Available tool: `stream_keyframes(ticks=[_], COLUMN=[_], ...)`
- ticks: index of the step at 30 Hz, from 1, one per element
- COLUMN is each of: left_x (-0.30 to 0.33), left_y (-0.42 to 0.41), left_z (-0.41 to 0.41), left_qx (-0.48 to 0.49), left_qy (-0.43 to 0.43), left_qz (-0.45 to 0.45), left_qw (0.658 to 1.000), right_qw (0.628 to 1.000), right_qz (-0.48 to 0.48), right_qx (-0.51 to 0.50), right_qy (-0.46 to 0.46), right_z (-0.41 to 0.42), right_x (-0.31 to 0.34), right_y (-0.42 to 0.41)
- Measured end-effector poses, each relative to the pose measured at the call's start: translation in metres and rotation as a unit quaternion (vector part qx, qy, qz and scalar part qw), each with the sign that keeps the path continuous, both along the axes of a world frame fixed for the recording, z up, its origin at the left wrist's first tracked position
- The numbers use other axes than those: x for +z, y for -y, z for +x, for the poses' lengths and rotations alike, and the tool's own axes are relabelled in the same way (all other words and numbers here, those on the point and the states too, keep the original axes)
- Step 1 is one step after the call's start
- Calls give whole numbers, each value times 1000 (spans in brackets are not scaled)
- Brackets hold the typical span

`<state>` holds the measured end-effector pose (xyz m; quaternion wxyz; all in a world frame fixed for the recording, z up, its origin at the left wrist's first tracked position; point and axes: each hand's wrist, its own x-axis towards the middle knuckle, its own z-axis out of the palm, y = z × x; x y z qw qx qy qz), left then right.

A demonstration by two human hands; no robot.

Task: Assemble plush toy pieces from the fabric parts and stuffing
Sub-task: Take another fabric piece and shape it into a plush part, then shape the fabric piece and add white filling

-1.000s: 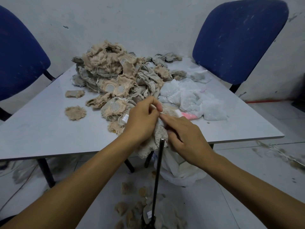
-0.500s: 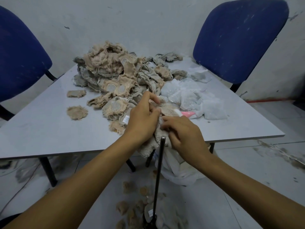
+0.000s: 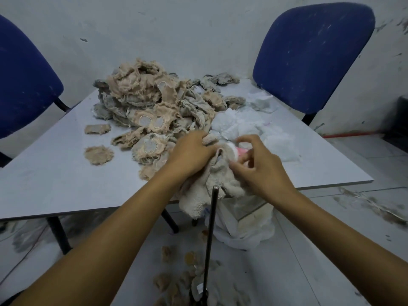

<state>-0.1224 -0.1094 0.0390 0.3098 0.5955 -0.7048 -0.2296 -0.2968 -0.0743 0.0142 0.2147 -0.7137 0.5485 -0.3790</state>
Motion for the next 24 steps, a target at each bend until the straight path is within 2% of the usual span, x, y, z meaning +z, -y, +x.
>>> stream_keyframes(ticks=[2, 4, 6, 8, 12, 15, 17, 19, 21, 24], left_x=[10, 27, 44, 52, 55, 60, 64, 65, 61, 56], left_y=[-2, -4, -7, -11, -15, -19, -22, -23, -24, -26], left_z=[3, 10, 20, 29, 36, 41, 44, 49, 51, 53], left_qx=[18, 5, -25, -56, -58, -79, -114, -139, -148, -170], left_qy=[-77, -190, -271, -292, -323, -362, -389, -387, -364, -382], left_qz=[-59, -68, -65, -67, -70, -73, -70, -73, -75, -33], left_qw=[995, 979, 960, 952, 942, 926, 912, 909, 916, 908], right_qw=[992, 968, 951, 956, 946, 952, 934, 920, 932, 943], right_qz=[-101, -216, -289, -290, -314, -287, -335, -383, -354, -306], right_qx=[0, -15, -17, -2, -6, 27, 43, 60, 73, 109], right_qy=[74, 123, 106, 47, 82, 104, 114, 58, 23, 68], right_z=[5, 8, 10, 10, 3, 1, -2, -3, -3, -1], right_x=[17, 36, 48, 51, 59, 62, 67, 67, 62, 59], right_y=[0, 0, -1, -3, -4, -8, -9, -7, -9, -15])
